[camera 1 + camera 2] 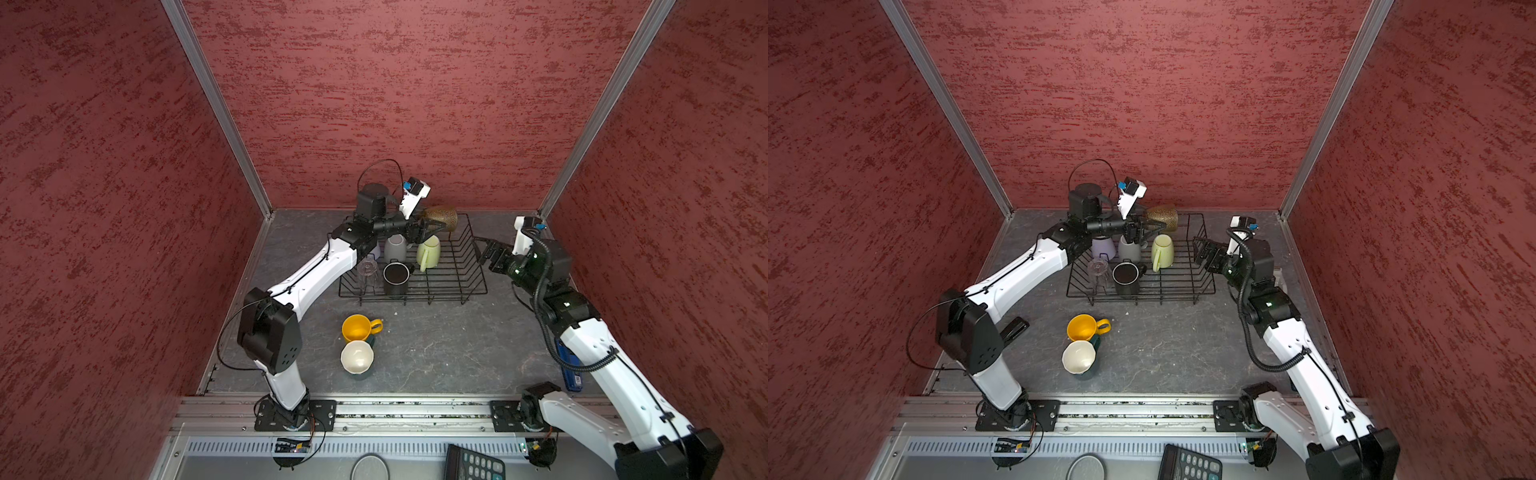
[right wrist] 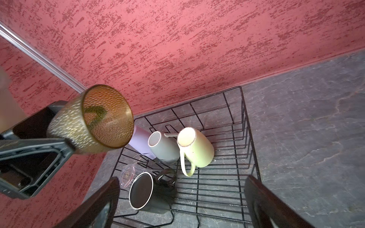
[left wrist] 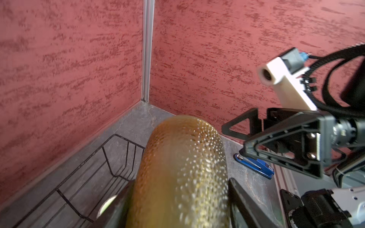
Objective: Load cups into a dish rack
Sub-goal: Pick up the cup from the bottom-center of the table, then place the cup upside down at the dish rack.
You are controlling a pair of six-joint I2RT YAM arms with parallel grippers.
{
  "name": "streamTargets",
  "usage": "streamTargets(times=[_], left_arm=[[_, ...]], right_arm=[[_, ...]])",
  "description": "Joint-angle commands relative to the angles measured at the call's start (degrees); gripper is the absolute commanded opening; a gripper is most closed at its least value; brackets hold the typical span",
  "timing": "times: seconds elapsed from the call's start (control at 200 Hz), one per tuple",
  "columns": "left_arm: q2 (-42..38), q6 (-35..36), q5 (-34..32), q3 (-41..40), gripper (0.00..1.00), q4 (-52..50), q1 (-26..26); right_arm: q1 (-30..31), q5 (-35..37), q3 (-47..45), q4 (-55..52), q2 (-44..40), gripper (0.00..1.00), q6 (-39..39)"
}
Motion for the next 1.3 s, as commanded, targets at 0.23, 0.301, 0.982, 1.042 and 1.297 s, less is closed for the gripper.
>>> streamTargets(times=[0.23,0.301,0.982,1.042,1.297], left_arm=[[6.82,1.0,-12.68,12.8,0.0,-27.26,-3.55],[7.95,1.74,-15.13,14.91,0.0,-31.4,-4.6],[19.05,3.93,-29.05,25.52,0.0,-51.89,-10.93],[20.02,4.18,-30.43,26.02,0.0,-52.48,-11.33],[23.71,4.56,-32.92,28.03,0.0,-55.63,-11.82]], right_arm=[[-0.65,5.82,-1.31,-2.08,-1.9,0.99,-2.39],[-0.75,6.1,-1.36,-2.33,-1.91,0.99,-2.63],[-1.27,5.23,-2.42,-1.89,-1.98,0.99,-2.66],[-1.27,5.16,-2.53,-2.02,-2.09,0.99,-2.57],[-1.28,4.88,-3.11,-1.84,-2.35,0.99,-2.48]])
